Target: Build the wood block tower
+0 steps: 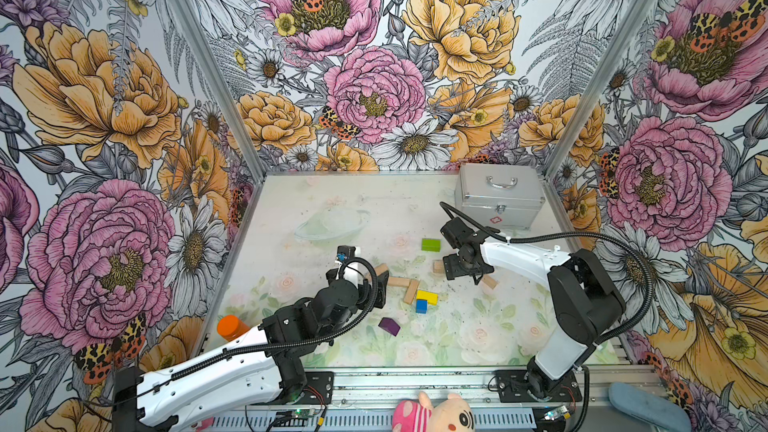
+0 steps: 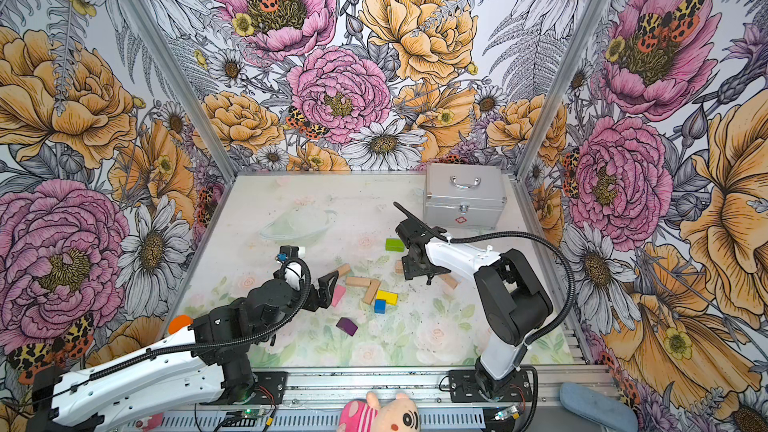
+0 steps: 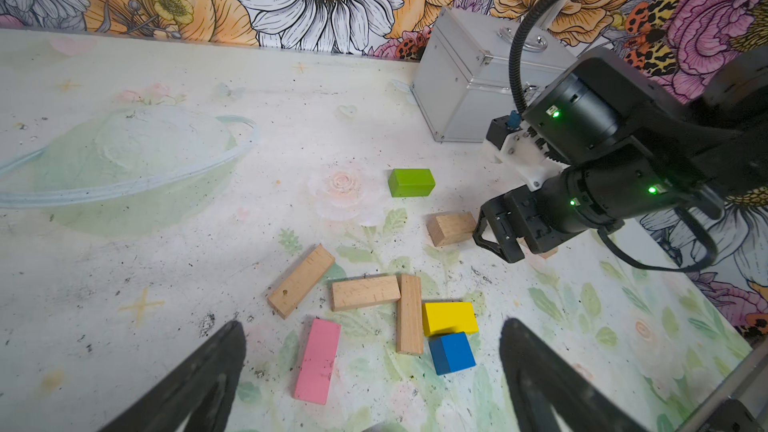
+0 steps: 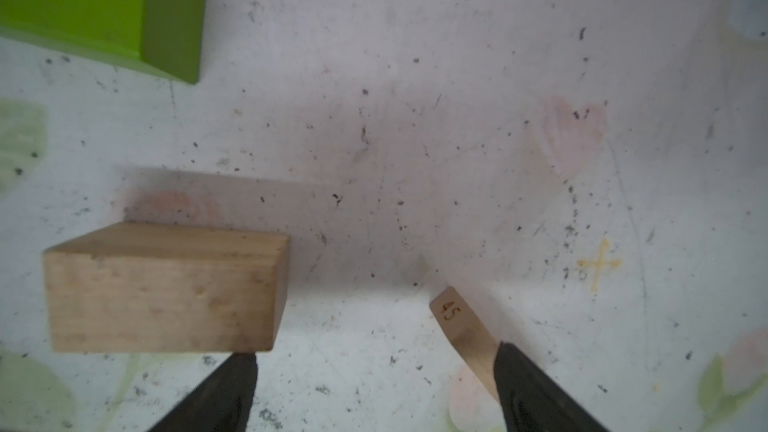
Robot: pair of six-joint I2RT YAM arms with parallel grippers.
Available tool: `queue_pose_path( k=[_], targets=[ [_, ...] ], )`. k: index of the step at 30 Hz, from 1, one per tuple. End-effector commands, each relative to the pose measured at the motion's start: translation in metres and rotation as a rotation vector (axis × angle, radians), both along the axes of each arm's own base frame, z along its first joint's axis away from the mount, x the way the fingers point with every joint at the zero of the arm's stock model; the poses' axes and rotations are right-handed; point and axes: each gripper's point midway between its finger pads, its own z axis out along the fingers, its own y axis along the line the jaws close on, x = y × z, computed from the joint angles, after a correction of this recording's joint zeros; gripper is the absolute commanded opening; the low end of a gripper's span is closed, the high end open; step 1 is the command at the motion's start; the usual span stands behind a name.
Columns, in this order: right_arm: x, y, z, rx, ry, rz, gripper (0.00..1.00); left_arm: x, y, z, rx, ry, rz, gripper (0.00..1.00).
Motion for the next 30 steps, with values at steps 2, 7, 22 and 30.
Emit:
queue_pose_path(
  k=[2,7,22,30],
  targets=[
    [0.006,0.017,0.030,0.102,-0.058,0.008,0.91,0.001,-0.005,0.015,-0.031,-0.016,-0.027,0.97],
    [0.002,0.031,0.052,0.199,-0.098,-0.042,0.91,0.000,0.000,0.014,-0.027,-0.020,-0.019,0.97],
    [0.008,0.064,0.011,0.209,-0.022,-0.088,0.88,-0.010,0.023,0.009,-0.075,-0.024,0.011,0.97],
    [0.020,0.072,-0.004,0.175,-0.009,-0.080,0.79,-0.011,0.032,0.007,-0.066,-0.031,0.032,0.96]
  ],
)
